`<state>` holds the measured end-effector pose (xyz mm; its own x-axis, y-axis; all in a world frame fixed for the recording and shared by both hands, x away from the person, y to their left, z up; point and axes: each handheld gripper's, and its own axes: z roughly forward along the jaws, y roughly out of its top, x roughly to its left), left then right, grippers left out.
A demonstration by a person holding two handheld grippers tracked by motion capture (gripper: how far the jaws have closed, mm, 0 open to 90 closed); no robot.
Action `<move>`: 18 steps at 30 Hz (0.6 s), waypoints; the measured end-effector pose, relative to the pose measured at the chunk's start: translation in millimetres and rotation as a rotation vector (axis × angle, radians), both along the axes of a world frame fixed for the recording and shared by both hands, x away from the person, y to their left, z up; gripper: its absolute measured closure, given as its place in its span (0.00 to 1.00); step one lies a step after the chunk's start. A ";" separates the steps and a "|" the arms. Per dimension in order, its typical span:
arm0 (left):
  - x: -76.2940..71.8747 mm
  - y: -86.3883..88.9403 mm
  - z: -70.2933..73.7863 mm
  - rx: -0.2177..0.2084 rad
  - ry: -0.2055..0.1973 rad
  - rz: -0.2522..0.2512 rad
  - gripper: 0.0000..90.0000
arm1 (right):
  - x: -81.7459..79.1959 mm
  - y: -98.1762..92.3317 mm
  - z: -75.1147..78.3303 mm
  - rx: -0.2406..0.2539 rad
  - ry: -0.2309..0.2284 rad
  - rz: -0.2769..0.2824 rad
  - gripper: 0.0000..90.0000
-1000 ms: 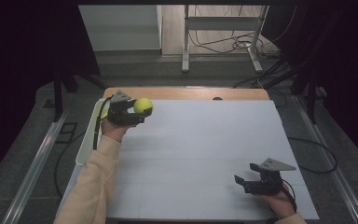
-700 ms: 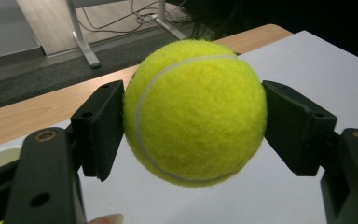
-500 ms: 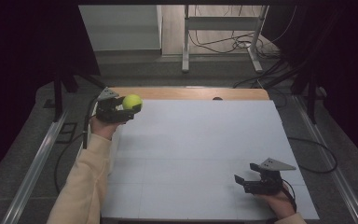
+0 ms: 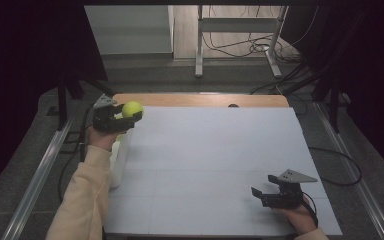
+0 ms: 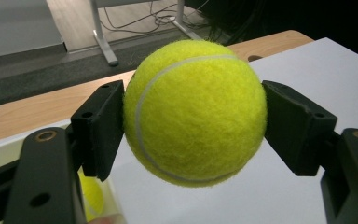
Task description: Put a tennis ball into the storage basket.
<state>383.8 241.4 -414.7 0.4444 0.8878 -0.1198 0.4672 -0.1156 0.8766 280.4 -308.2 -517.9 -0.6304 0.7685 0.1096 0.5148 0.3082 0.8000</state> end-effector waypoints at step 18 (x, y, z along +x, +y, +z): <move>-16.1 27.6 -2.1 -0.003 0.000 0.050 0.29 | 0.2 -0.4 0.1 -0.002 0.001 -0.005 0.17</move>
